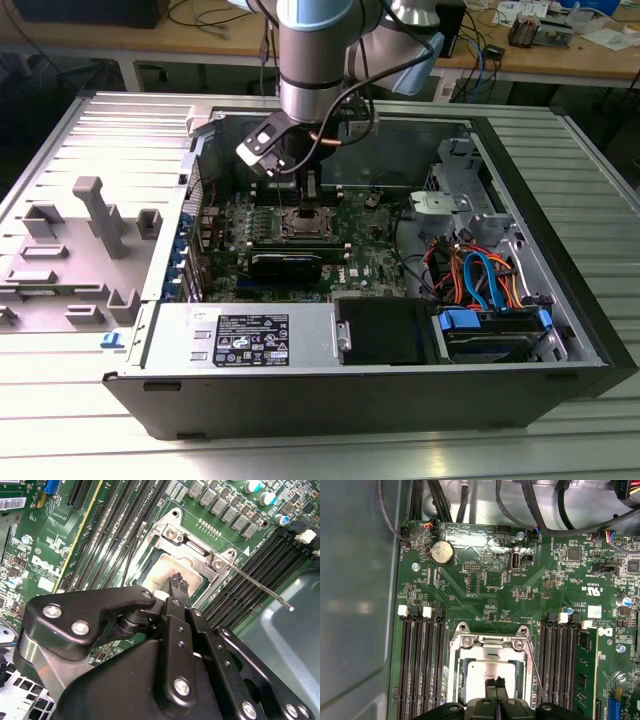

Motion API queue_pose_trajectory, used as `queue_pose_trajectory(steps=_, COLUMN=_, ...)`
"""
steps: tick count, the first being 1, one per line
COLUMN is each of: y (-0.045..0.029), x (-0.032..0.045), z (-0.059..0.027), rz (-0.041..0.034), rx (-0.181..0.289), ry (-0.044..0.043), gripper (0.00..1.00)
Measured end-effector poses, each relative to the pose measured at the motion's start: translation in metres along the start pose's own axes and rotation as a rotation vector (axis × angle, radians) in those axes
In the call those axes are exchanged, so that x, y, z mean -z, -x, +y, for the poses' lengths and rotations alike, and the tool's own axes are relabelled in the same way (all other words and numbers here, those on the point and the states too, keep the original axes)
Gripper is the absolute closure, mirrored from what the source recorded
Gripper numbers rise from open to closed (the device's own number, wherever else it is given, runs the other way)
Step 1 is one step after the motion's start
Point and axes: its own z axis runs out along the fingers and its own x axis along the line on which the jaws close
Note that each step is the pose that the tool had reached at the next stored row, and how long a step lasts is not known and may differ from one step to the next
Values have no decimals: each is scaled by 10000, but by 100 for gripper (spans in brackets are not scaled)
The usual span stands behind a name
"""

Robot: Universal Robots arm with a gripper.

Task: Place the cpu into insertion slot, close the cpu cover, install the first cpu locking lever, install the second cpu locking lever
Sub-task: 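Install the first cpu locking lever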

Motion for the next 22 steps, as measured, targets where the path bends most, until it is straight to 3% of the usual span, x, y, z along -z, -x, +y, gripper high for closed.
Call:
queue_pose_trajectory(steps=8, y=1, x=15, z=0, rz=0, rx=0, ry=0, gripper=89)
queue_pose_trajectory(steps=22, y=5, x=106, z=1, rz=0, rx=-1, ry=-1, gripper=89)
